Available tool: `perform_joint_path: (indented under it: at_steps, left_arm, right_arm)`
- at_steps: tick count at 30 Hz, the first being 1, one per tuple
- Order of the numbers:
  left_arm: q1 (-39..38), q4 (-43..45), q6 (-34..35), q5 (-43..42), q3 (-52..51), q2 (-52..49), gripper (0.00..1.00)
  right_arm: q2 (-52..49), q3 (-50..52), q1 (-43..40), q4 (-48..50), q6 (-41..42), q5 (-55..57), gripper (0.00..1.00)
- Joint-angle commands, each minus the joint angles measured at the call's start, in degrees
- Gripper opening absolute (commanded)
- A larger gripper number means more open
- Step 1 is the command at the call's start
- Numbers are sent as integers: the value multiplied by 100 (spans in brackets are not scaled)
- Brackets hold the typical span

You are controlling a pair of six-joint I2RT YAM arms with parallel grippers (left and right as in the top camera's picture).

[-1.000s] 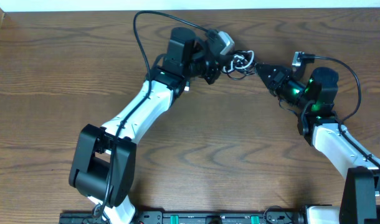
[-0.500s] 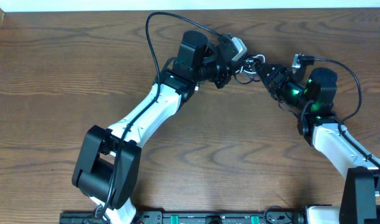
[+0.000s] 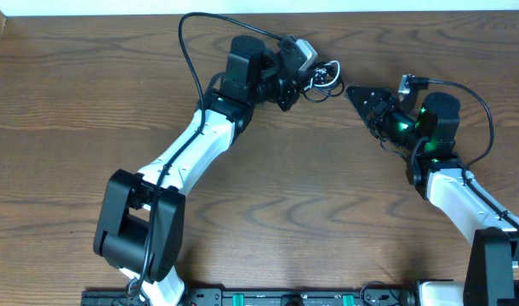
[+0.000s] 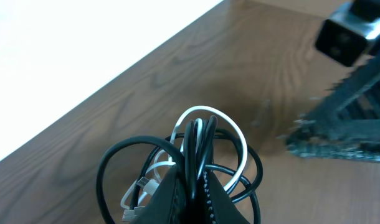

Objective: Untangle cables

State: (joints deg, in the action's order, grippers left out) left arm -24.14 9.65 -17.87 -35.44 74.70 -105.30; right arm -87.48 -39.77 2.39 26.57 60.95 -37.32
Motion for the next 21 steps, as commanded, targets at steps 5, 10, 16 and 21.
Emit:
perform_joint_path:
  at_steps: [5, 10, 16, 21]
  left_arm:
    - [-474, 35, -52, -402, 127, 96, 7]
    - [-584, 50, -50, -404, 127, 96, 7]
    - [-577, 50, -52, -400, 127, 96, 8]
    - [-566, 33, -52, -264, 127, 96, 8]
  right_arm:
    - [-7, 13, 44, -26, -125, 247, 70]
    - [-7, 13, 44, -68, -127, 293, 61]
    - [-7, 13, 44, -271, -192, 398, 4]
    - [-7, 13, 44, -278, -188, 396, 1]
